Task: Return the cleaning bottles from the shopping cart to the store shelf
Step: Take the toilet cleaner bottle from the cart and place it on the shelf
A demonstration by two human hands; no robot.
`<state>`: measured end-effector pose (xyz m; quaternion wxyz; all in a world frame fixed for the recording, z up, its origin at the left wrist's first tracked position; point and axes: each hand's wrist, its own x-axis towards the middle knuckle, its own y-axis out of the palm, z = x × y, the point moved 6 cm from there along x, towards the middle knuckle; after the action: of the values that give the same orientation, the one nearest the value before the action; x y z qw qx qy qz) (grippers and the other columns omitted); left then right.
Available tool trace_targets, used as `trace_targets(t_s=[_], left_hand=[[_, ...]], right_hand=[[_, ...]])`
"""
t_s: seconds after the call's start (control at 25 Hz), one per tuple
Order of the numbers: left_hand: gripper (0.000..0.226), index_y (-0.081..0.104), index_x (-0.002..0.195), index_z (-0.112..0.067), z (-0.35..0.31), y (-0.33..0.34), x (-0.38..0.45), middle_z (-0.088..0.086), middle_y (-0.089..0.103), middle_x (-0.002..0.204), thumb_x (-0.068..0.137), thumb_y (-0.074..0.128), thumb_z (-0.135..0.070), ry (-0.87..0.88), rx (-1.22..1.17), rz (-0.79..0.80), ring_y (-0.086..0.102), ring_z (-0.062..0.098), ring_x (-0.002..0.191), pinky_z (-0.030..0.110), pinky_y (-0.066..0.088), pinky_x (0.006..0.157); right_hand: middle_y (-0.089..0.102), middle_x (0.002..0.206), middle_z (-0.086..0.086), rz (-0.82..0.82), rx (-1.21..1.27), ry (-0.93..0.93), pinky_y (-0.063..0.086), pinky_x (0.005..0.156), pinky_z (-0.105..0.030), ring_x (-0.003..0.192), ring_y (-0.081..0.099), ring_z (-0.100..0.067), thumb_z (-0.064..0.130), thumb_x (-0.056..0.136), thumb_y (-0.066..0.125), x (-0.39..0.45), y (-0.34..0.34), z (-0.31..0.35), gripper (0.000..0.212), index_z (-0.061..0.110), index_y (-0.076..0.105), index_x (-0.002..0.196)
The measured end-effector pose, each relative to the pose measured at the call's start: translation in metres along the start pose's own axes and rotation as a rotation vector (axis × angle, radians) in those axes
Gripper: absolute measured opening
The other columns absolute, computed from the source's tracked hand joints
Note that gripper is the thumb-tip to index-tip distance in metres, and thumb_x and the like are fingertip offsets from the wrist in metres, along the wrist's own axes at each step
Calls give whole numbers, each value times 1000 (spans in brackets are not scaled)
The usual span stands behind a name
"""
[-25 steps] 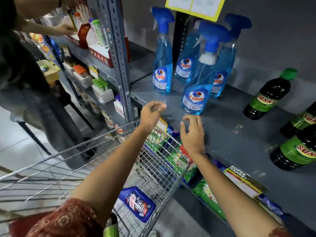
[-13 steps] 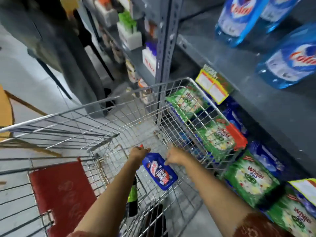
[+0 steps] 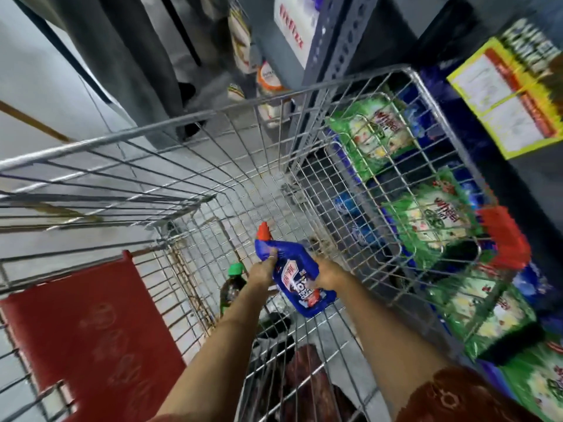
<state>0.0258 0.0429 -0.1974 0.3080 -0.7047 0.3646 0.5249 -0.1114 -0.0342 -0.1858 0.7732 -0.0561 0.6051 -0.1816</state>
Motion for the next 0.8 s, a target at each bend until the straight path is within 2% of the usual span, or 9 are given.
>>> trace_targets(t_s=[0.08, 0.16, 0.32, 0.44, 0.52, 0.6, 0.68, 0.72, 0.8], left_hand=[[53, 54, 113, 2, -7, 0, -6, 15, 65, 98, 86, 54, -43, 35, -32, 19, 61, 30, 85, 41, 51, 80], [44, 55, 105, -6, -18, -2, -19, 5, 61, 83, 83, 58, -44, 77, -75, 35, 59, 22, 73, 32, 50, 64], [29, 58, 81, -15, -62, -5, -64, 0, 64, 78, 76, 65, -43, 275, -139, 67, 60, 16, 68, 25, 45, 55], [26, 59, 72, -14, -107, -1, -123, -2, 69, 61, 71, 71, -36, 450, -143, 80, 63, 14, 52, 19, 46, 44], [22, 62, 67, -13, -133, 9, -172, -6, 68, 47, 69, 73, -32, 576, -161, 141, 62, 7, 41, 14, 43, 37], [22, 66, 70, -13, -150, 25, -230, -6, 70, 53, 64, 76, -31, 713, -137, 213, 64, 11, 48, 15, 46, 43], [25, 64, 74, -10, -160, 45, -288, 4, 71, 68, 63, 77, -29, 850, -125, 314, 62, 21, 64, 23, 51, 60], [32, 61, 80, -8, -162, 56, -317, 13, 65, 78, 62, 78, -28, 907, -116, 369, 58, 23, 74, 30, 49, 68], [51, 56, 94, -10, -156, 78, -379, 19, 52, 90, 55, 80, -33, 1005, -85, 469, 46, 28, 82, 40, 40, 75]], right_hand=[[59, 126, -20, 30, 60, -32, 41, 104, -47, 117, 55, -32, 10, 77, 72, -5, -1, 4, 54, 3, 49, 125], [61, 124, -19, 35, 135, -43, 42, 103, -47, 115, 57, -33, 9, 77, 72, -17, -9, 10, 49, 2, 52, 122], [63, 121, -16, -18, 306, -113, 46, 99, -46, 110, 59, -31, 11, 72, 77, -62, -41, 32, 43, 4, 56, 109], [67, 101, -6, -110, 460, -257, 55, 77, -37, 95, 63, -24, 13, 69, 80, -121, -73, 49, 28, 17, 58, 86], [65, 89, 3, -156, 595, -327, 56, 62, -28, 83, 64, -18, 11, 68, 81, -168, -91, 53, 33, 18, 55, 86], [65, 87, 4, -203, 709, -411, 56, 53, -23, 75, 65, -13, 4, 68, 79, -221, -107, 51, 39, 14, 53, 95], [67, 87, 3, -261, 781, -516, 56, 52, -23, 71, 67, -10, -1, 68, 76, -272, -123, 43, 40, 16, 55, 97], [69, 86, 5, -289, 802, -567, 56, 54, -24, 70, 68, -9, -3, 68, 75, -298, -129, 37, 39, 18, 56, 95], [73, 77, 11, -350, 810, -656, 57, 59, -25, 71, 68, -7, -4, 68, 73, -349, -137, 21, 36, 21, 61, 90]])
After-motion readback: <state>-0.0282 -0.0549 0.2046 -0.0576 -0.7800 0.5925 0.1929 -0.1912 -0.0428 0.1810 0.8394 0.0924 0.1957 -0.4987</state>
